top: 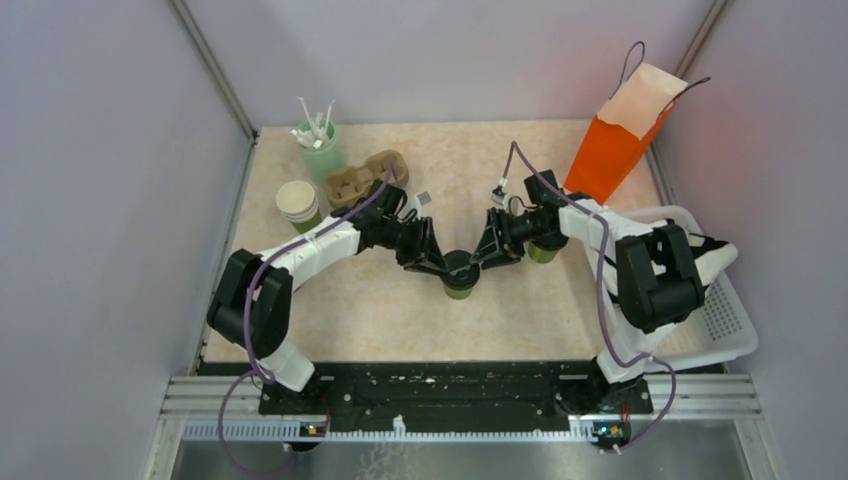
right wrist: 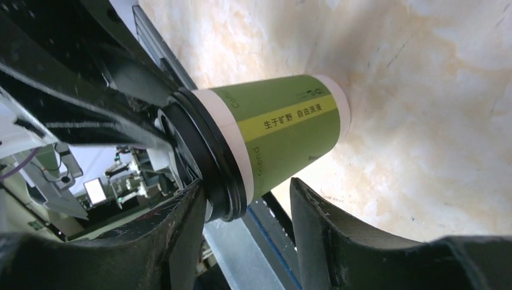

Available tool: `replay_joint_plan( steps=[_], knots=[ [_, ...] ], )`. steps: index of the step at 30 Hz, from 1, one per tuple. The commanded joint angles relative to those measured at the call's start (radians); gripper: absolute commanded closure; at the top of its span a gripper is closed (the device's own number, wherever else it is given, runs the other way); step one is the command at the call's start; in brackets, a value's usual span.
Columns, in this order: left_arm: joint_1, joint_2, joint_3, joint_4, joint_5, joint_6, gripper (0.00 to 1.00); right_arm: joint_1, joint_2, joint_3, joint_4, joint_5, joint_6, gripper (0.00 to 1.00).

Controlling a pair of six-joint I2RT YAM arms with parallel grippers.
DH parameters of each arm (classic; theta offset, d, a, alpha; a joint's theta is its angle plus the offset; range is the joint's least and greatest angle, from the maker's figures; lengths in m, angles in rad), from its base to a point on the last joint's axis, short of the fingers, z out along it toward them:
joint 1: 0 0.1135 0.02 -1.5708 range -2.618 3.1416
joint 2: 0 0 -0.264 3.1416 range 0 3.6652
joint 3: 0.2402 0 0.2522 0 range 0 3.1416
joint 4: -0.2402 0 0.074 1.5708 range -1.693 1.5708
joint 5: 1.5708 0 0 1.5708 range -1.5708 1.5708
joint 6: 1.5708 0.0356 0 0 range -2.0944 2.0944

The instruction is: Pack the takeout coffee

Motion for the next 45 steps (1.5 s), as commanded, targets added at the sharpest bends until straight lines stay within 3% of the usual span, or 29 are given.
replay_joint_plan(
  steps=[1, 7, 11, 16, 20, 26, 32, 35, 42, 45],
  knots=[
    [-0.01, -0.043, -0.032, -0.049, -0.009, 0.012, 0.54, -0.004, 0.039, 0.078, 0.021, 0.101, -0.011, 0.47],
    [0.007, -0.043, 0.066, -0.088, -0.014, -0.001, 0.37, -0.005, -0.056, 0.05, -0.031, 0.052, -0.054, 0.26],
    [0.024, -0.024, 0.081, -0.083, -0.021, -0.003, 0.32, -0.004, -0.111, -0.027, -0.001, -0.011, -0.055, 0.2],
    [0.024, 0.015, 0.072, -0.052, 0.008, -0.004, 0.36, -0.004, -0.085, -0.031, 0.016, -0.052, -0.055, 0.22],
    [0.023, 0.027, 0.04, -0.047, 0.004, 0.009, 0.45, -0.004, -0.048, -0.059, 0.043, -0.067, -0.048, 0.31],
    [0.023, 0.028, -0.084, -0.04, -0.045, 0.028, 0.54, -0.003, -0.003, -0.074, 0.019, 0.058, -0.08, 0.36],
    [0.024, 0.018, -0.175, -0.035, -0.112, 0.037, 0.57, -0.004, 0.028, -0.082, 0.026, 0.162, -0.058, 0.38],
    [0.023, -0.011, -0.151, -0.039, -0.097, 0.036, 0.55, -0.004, -0.002, -0.05, 0.0, 0.139, -0.058, 0.38],
    [0.024, -0.067, 0.029, -0.053, -0.007, 0.005, 0.36, 0.005, -0.081, 0.006, -0.056, 0.033, -0.073, 0.25],
    [0.023, -0.061, 0.064, -0.059, -0.005, 0.001, 0.33, 0.011, -0.105, 0.008, -0.078, 0.048, -0.082, 0.25]
  ],
)
